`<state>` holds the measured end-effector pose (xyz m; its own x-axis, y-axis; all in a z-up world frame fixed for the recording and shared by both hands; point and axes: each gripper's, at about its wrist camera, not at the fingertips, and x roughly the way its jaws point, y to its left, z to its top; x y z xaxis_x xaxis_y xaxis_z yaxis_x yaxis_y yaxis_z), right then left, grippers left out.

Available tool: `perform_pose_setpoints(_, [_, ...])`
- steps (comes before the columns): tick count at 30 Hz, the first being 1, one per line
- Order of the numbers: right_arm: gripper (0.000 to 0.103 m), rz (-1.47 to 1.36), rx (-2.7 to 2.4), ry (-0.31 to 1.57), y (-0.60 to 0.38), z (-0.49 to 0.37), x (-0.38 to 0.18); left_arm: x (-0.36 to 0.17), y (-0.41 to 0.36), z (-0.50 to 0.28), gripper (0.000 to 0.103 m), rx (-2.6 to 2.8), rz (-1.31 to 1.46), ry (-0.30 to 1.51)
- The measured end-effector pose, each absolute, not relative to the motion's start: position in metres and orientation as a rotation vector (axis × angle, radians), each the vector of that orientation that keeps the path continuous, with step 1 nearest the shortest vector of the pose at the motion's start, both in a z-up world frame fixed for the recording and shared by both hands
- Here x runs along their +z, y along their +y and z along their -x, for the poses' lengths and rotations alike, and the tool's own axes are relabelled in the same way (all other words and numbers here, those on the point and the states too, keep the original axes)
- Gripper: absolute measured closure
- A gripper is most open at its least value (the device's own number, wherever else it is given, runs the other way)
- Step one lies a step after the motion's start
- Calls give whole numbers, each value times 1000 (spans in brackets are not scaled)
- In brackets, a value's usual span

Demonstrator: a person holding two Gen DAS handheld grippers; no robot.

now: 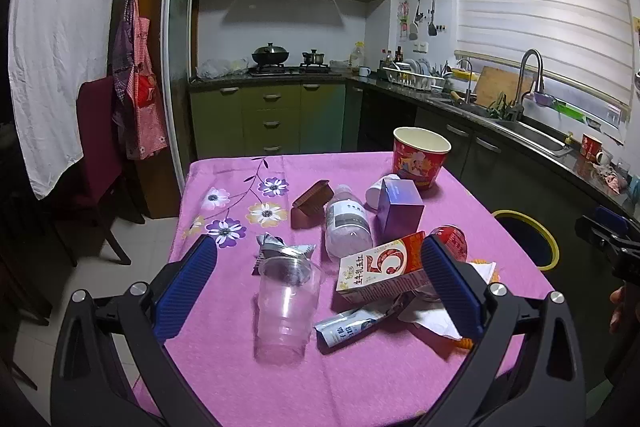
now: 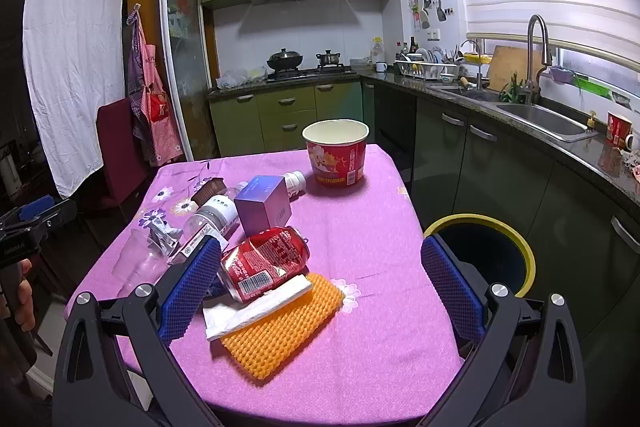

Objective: Collect trash

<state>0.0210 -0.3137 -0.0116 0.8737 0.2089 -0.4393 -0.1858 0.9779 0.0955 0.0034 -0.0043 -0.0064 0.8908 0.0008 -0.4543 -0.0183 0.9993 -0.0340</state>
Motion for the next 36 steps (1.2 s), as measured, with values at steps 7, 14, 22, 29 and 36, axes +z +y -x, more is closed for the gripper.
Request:
perform_pose_setpoints(7, [4, -52, 206, 467, -313, -22, -14, -6, -7, -3, 6, 9, 34, 474])
perform_pose_setpoints(14, [4, -53, 204, 469, -313, -22, -14, -8, -8, -4, 6, 2, 34, 477])
perform_pose_setpoints(22, [4, -55, 204, 473, -314, -23, -16, -9, -12, -1, 6, -8, 29, 482])
perform_pose_setpoints(29, [4, -56, 203, 477, -313, -24, -17, -9, -12, -2, 6, -7, 27, 483])
perform_pose_setpoints(36, [4, -57, 202, 480, -312, -25, -18, -10, -11, -2, 6, -9, 29, 489])
